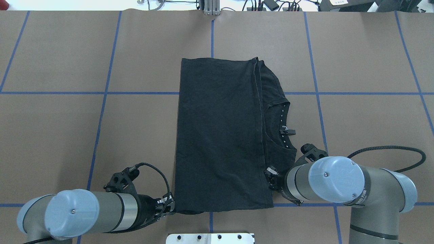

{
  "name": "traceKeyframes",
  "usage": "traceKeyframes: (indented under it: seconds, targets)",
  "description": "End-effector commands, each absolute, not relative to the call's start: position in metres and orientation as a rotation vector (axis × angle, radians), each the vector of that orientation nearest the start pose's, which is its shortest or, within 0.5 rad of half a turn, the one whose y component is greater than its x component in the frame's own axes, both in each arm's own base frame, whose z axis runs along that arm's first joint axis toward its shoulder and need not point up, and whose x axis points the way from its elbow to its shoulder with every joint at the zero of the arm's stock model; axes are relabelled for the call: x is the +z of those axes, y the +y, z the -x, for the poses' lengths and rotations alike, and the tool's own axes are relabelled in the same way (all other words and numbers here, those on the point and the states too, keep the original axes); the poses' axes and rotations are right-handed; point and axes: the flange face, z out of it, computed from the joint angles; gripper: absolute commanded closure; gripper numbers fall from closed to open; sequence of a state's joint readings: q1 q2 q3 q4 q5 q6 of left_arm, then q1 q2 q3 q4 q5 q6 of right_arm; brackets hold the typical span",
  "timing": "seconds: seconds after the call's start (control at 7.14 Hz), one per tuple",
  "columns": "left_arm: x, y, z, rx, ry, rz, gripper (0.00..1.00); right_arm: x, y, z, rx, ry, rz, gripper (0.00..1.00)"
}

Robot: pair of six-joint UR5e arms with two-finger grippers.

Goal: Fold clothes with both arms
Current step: 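Grasp the near corners of the folded shirt with both grippers, then lift the near edge with both grippers and fold it away from the robot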

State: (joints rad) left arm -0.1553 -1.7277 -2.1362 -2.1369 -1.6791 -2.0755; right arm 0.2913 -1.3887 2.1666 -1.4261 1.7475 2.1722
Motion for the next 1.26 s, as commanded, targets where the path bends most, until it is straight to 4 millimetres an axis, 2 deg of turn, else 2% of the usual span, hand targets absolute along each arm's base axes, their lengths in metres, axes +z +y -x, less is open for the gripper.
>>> traceKeyframes:
  seconds: [0.0, 0.14, 0.28, 0.42, 0.56, 0.7, 0.84, 0.98, 1.12]
  targets:
    - [0.227, -0.220, -0.429, -0.529, 1.346, 0.290, 1.00, 0.268, -0.275, 0.412, 0.760, -0.941, 0.371, 1.00]
    - [0.214, -0.249, -0.416, -0.561, 1.381, 0.258, 1.00, 0.263, -0.292, 0.396, 0.766, -0.947, 0.429, 1.00]
    - [0.209, -0.289, -0.403, -0.605, 1.389, 0.214, 1.00, 0.264, -0.309, 0.386, 0.778, -0.949, 0.444, 1.00]
    - [0.206, -0.342, -0.408, -0.600, 1.382, 0.152, 1.00, 0.260, -0.336, 0.387, 0.814, -0.961, 0.422, 1.00]
    - [0.203, -0.403, -0.416, -0.631, 1.361, 0.094, 1.00, 0.257, -0.379, 0.395, 0.849, -0.960, 0.414, 1.00]
    - [0.206, -0.448, -0.421, -0.639, 1.329, 0.053, 1.00, 0.253, -0.428, 0.399, 0.850, -0.959, 0.412, 1.00]
    - [0.220, -0.478, -0.424, -0.644, 1.295, 0.010, 1.00, 0.261, -0.466, 0.401, 0.841, -0.941, 0.390, 1.00]
    - [0.219, -0.503, -0.426, -0.660, 1.279, -0.014, 1.00, 0.262, -0.493, 0.402, 0.839, -0.934, 0.363, 1.00]
    - [0.217, -0.526, -0.432, -0.679, 1.263, -0.027, 1.00, 0.262, -0.521, 0.412, 0.844, -0.916, 0.347, 1.00]
